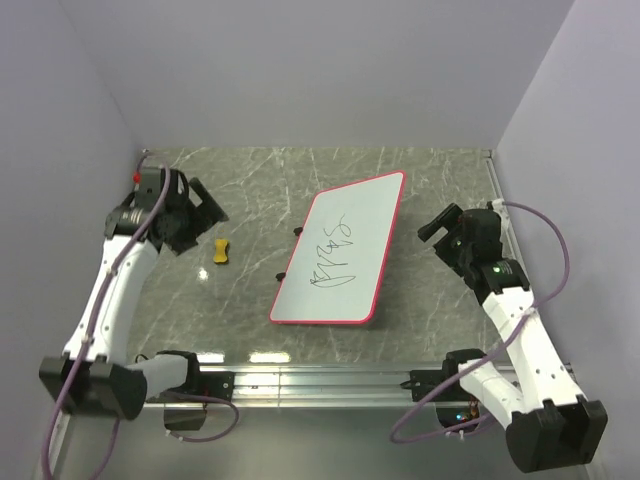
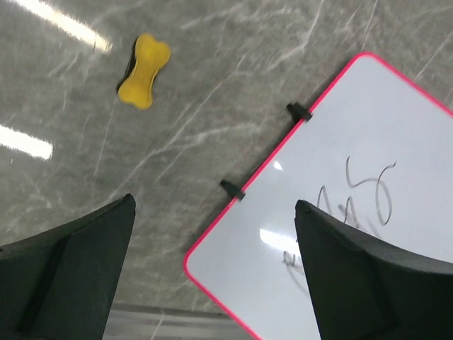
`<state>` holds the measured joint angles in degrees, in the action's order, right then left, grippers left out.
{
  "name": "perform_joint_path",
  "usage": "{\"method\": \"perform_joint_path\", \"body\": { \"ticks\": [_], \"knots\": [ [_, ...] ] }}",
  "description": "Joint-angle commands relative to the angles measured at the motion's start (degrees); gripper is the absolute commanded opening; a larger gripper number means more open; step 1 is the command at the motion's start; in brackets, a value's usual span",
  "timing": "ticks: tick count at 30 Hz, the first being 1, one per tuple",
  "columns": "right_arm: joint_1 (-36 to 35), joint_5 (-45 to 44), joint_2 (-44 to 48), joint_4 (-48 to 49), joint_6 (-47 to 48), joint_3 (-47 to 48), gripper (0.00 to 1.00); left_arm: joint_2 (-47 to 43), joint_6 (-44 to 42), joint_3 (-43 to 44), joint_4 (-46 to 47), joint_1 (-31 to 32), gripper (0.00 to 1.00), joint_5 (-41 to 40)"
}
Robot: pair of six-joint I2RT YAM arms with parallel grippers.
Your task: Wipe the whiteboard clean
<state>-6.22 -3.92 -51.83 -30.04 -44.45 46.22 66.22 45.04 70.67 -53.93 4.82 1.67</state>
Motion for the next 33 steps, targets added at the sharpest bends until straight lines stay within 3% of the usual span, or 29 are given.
{"method": "perform_joint_path", "body": {
  "ticks": [1, 6, 12, 18, 25, 33],
  "knots": [
    [-1.43, -1.79, 4.37, -12.75, -9.14, 5.03, 1.0, 5.15, -4.34, 6.14, -4.33, 0.1, 0.99, -2.71],
    [-2.04, 10.04, 8.15, -10.21, -9.79, 2.3, 0.98, 2.09, -8.03, -0.69, 0.3, 0.02, 1.0, -8.01],
    [-2.22, 16.23, 9.56, -15.29, -1.88, 11.85, 0.94, -6.01, -14.61, -10.64, 8.05, -0.34, 0.99, -7.38],
    [-2.22, 17.63, 9.12, -21.45, 4.36, 20.14, 0.95, 0.22, -17.08, -15.47, 15.15, -0.34, 0.99, -10.55],
    [-2.31, 19.74, 16.32, -22.08, 4.02, 14.26, 0.93, 9.26, -22.18, -20.14, 28.52, -0.51, 0.99, -9.32],
    [-2.22, 17.2, 21.25, -26.2, 3.66, 10.39, 0.92, 20.08, -23.85, -17.33, 36.35, -0.51, 1.0, -7.21]
  ]
}}
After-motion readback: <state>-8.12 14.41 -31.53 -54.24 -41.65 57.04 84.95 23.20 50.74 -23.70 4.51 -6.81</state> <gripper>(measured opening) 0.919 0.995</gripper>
